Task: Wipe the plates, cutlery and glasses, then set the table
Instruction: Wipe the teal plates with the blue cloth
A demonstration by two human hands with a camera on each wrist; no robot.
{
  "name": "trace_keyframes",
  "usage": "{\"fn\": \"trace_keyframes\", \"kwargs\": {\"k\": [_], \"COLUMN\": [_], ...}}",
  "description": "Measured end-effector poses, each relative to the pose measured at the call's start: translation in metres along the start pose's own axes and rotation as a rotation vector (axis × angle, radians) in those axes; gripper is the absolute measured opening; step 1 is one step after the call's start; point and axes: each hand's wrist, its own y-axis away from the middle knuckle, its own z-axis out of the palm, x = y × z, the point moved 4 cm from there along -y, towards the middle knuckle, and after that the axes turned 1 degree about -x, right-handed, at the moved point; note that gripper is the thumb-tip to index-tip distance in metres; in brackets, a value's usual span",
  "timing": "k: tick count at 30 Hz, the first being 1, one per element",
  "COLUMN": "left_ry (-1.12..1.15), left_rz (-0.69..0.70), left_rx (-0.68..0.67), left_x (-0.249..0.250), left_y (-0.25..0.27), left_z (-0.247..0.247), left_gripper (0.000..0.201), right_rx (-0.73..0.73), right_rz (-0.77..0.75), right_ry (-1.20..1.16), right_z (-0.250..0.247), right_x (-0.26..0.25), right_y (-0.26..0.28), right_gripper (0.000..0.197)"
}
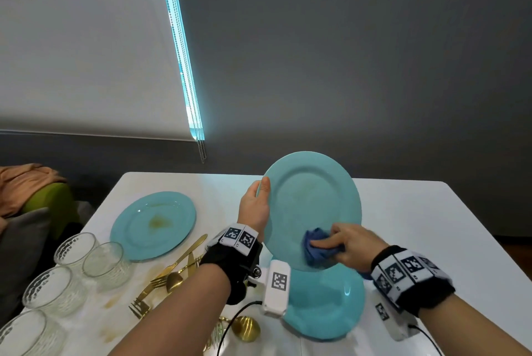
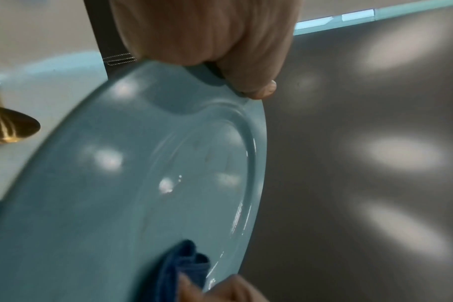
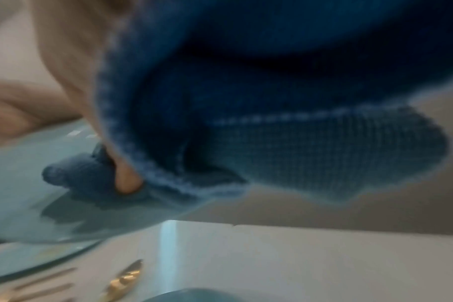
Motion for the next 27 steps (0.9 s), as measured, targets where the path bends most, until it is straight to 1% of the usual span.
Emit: {"fn": "trace_keyframes", "kwargs": {"k": [1, 2, 3, 4, 5, 6, 7, 8, 9, 10, 11, 12, 13, 15, 16, 17, 18, 19, 20, 21, 22, 23, 24, 25, 26, 27], "left_ry": [0.003, -0.006, -0.012, -0.008, -0.004, -0.002, -0.003, -0.006, -0.007, -0.006, -0.001, 0.003, 0.001, -0.014, -0.016, -0.018, -0.02, -0.014, -0.007, -0.008, -0.015, -0.018, -0.012, 0.008, 0.033, 0.053], "left_rz": [0.001, -0.001, -0.002, -0.006, -0.003, 0.002, 0.01, 0.015, 0.016, 0.015, 0.018, 0.019, 0.025, 0.029, 0.032, 0.041, 0.052, 0.06, 0.067, 0.07, 0.065, 0.056, 0.042, 0.03, 0.021, 0.019], "left_rx": [-0.006, -0.014, -0.024, -0.031, -0.039, -0.05, -0.057, -0.056, -0.05, -0.043, -0.041, -0.041, -0.047, -0.076, -0.091, -0.103, -0.111, -0.116, -0.115, -0.108, -0.09, -0.076, -0.069, -0.07, -0.073, -0.079], "left_x": [-0.001, -0.003, -0.004, -0.004, -0.004, -0.001, 0.001, 0.002, 0.003, 0.003, 0.002, 0.001, 0.0, -0.003, -0.002, -0.002, -0.001, -0.002, -0.003, -0.004, -0.003, -0.003, -0.003, -0.002, 0.0, 0.001], "left_y": [0.0, 0.001, 0.003, 0.006, 0.006, 0.008, 0.007, 0.007, 0.006, 0.006, 0.006, 0.007, 0.009, 0.013, 0.016, 0.018, 0.02, 0.02, 0.02, 0.02, 0.021, 0.02, 0.019, 0.017, 0.018, 0.018], "left_z": [-0.001, -0.002, 0.0, 0.002, 0.005, 0.007, 0.008, 0.007, 0.005, 0.002, 0.0, -0.002, -0.002, 0.002, 0.006, 0.01, 0.013, 0.015, 0.015, 0.013, 0.009, 0.004, 0.0, -0.004, -0.006, -0.006], "left_gripper": [0.028, 0.028, 0.029, 0.029, 0.03, 0.03, 0.029, 0.029, 0.028, 0.028, 0.028, 0.028, 0.028, 0.029, 0.029, 0.029, 0.028, 0.027, 0.027, 0.027, 0.027, 0.028, 0.027, 0.027, 0.026, 0.026], "right_rx": [0.03, 0.105, 0.221, 0.368, 0.496, 0.569, 0.568, 0.498, 0.36, 0.208, 0.114, 0.126, 0.201, 0.441, 0.561, 0.644, 0.678, 0.65, 0.558, 0.388, 0.198, 0.049, -0.023, -0.008, 0.061, 0.187], "right_rz": [0.057, 0.134, 0.218, 0.292, 0.327, 0.28, 0.18, 0.053, -0.028, -0.041, 0.014, 0.077, 0.157, 0.311, 0.345, 0.311, 0.211, 0.073, -0.068, -0.154, -0.193, -0.177, -0.113, -0.041, 0.057, 0.149], "right_ry": [0.051, 0.083, 0.075, 0.029, -0.022, -0.055, -0.06, -0.042, -0.025, 0.013, 0.055, 0.076, 0.078, -0.029, -0.095, -0.137, -0.138, -0.103, -0.016, 0.06, 0.097, 0.12, 0.153, 0.169, 0.164, 0.122], "right_z": [-0.006, -0.014, -0.022, -0.028, -0.031, -0.028, -0.022, -0.013, -0.005, -0.001, -0.005, -0.014, -0.023, -0.038, -0.042, -0.042, -0.04, -0.036, -0.027, -0.016, -0.009, -0.008, -0.013, -0.022, -0.035, -0.048], "right_x": [0.01, 0.018, 0.024, 0.025, 0.022, 0.015, 0.006, -0.003, -0.007, -0.007, 0.0, 0.008, 0.014, 0.02, 0.014, 0.004, -0.011, -0.027, -0.04, -0.047, -0.045, -0.036, -0.025, -0.014, -0.004, 0.004], "right_y": [0.001, 0.002, 0.002, 0.003, 0.004, 0.005, 0.004, 0.004, 0.005, 0.007, 0.009, 0.009, 0.01, 0.007, 0.005, 0.003, 0.001, 0.0, -0.001, -0.001, 0.001, 0.004, 0.007, 0.008, 0.01, 0.011], "right_gripper": [0.038, 0.04, 0.042, 0.045, 0.047, 0.048, 0.049, 0.05, 0.049, 0.044, 0.041, 0.04, 0.042, 0.045, 0.046, 0.048, 0.05, 0.051, 0.05, 0.047, 0.044, 0.042, 0.042, 0.042, 0.042, 0.041]}}
